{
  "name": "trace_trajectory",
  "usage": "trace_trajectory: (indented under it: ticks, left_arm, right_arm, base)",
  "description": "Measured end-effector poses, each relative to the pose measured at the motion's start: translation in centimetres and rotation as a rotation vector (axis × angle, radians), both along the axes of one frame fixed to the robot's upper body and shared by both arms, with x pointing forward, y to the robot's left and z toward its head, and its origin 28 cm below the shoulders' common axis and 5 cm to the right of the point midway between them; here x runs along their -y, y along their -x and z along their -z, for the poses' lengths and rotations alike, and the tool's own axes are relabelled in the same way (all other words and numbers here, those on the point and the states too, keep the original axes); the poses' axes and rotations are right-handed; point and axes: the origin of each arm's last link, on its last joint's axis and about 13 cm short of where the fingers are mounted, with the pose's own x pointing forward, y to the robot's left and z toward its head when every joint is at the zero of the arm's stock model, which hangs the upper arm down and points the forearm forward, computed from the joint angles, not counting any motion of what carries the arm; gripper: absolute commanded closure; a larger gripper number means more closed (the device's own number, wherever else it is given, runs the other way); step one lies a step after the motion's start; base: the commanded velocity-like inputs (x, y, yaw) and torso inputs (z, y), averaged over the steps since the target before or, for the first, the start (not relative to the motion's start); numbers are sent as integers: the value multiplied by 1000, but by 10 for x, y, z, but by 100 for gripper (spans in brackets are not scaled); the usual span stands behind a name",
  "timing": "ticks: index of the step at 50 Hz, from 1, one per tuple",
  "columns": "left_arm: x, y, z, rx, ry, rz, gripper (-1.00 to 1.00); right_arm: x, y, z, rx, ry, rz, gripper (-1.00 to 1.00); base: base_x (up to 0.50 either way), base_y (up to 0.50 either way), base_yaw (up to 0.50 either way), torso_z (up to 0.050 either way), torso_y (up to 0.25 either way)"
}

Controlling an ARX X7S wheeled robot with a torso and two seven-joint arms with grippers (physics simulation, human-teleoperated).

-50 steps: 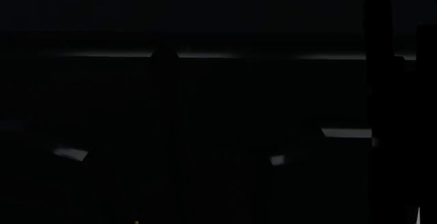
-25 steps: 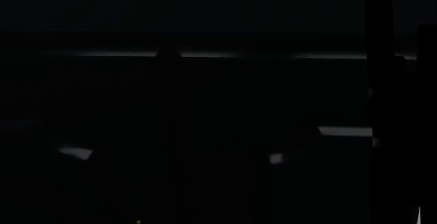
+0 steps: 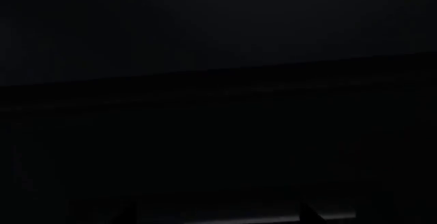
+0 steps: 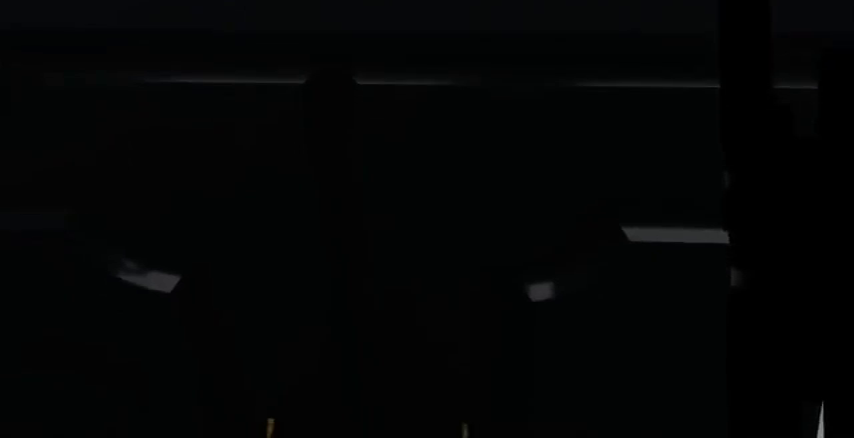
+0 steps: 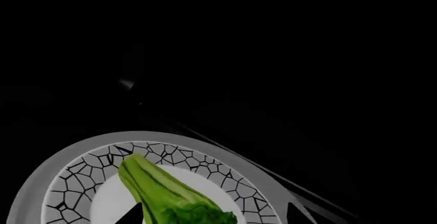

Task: Pick the celery from the counter and place it in the microwave.

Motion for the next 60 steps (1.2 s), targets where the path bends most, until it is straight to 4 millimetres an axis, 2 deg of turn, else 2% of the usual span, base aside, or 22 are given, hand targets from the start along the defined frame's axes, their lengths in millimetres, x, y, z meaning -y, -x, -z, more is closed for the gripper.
trace_trajectory:
  ticks: [4, 14, 26, 42, 60]
  left_arm:
    - [0, 0, 0, 1, 1, -1, -100]
    - [0, 0, 0, 0, 3, -4, -100]
    - [1, -1, 0, -2, 6, -4, -100]
    - [1, -1, 0, -3, 6, -5, -100]
    - [2, -1, 0, -8, 6, -5, -100]
  right_arm:
    - [0, 2, 0, 4, -3, -5, -100]
    - [4, 41, -13, 175, -55, -145, -100]
    - [12, 64, -16, 262, -79, -206, -100]
    - [19, 80, -14, 315, -110, -252, -100]
    - [25, 88, -13, 351, -123, -273, -100]
  base:
    - [0, 0, 0, 0, 0]
    - [0, 0, 0, 0, 0]
    - [0, 0, 0, 0, 0]
    - [0, 0, 0, 0, 0]
    - [0, 0, 0, 0, 0]
